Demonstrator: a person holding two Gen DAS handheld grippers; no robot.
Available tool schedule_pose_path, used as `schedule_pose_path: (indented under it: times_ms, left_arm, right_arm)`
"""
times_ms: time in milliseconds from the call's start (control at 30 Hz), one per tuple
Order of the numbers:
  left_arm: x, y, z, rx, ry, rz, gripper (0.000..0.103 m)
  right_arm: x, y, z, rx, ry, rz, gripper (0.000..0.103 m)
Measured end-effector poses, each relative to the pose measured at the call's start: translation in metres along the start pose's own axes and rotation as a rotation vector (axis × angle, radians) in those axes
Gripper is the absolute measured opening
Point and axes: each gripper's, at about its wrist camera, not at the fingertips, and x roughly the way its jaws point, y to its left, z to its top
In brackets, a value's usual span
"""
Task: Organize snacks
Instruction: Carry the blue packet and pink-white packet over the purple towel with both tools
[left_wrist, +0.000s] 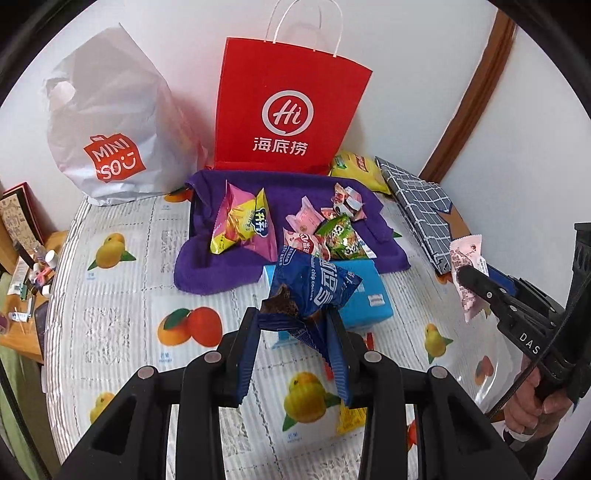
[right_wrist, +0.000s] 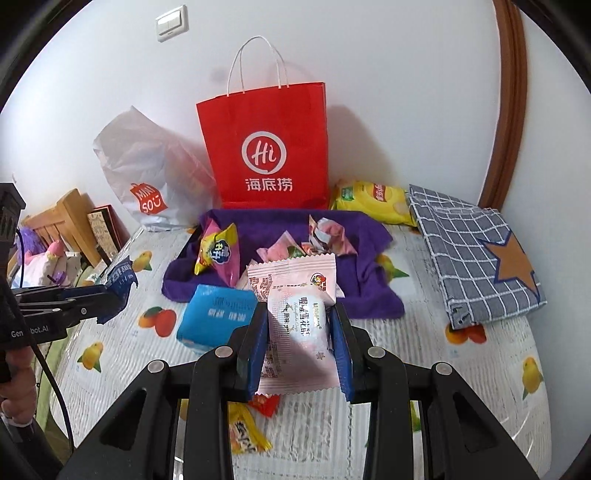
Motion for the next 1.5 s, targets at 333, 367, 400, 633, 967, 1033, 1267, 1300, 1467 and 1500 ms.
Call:
schedule_pose_path:
  times_ms: [333,367,400,633,967,1033,1267,1300,1467,1500]
  left_arm:
    - [0.015,0.009,0.016,0.014,0.034,-0.018,0.034]
    - [0.016,0.011,0.019,0.007,0.026,-0.028,0.034]
    - [0.016,0.012,0.021,0.0,0.022,-0.036,0.034]
    - [0.022,0.023,0.044,-0.019,-0.003,-0.036,0.034]
    - [0.035,0.03,0.09,-0.023,-0.049,-0.03,0.034]
    - [0.041,0.03,0.099,-0.021,-0.049,-0.028,0.034]
    - [0.06,0.032,0.119,-0.027,-0.057,-0.025,0.034]
    - [0.062,0.033,0.122,-0.029,-0.06,-0.021,0.034]
    - [0.08,0.038,0.128,-0.038,-0.061,-0.013,0.034]
    - [0.085,0.039,0.129,-0.04,-0.057,-0.012,0.034]
  right_arm:
    - [0.003,0.011,0.018,-0.099,0.01,-0.015,0.033]
    - [0.004,0.011,0.018,-0.099,0.012,-0.007,0.033]
    - [0.006,0.012,0.017,-0.098,0.012,-0.004,0.033]
    - [0.029,0.014,0.027,-0.068,0.014,0.021,0.033]
    - [0.061,0.013,0.069,-0.032,-0.031,0.027,0.033]
    - [0.069,0.012,0.078,-0.03,-0.033,0.026,0.033]
    - [0.097,0.009,0.103,-0.014,-0.031,0.027,0.033]
    - [0.101,0.008,0.106,-0.009,-0.032,0.025,0.033]
    - [0.124,0.007,0.111,0.013,-0.017,0.036,0.033]
    - [0.127,0.006,0.111,0.016,-0.016,0.037,0.033]
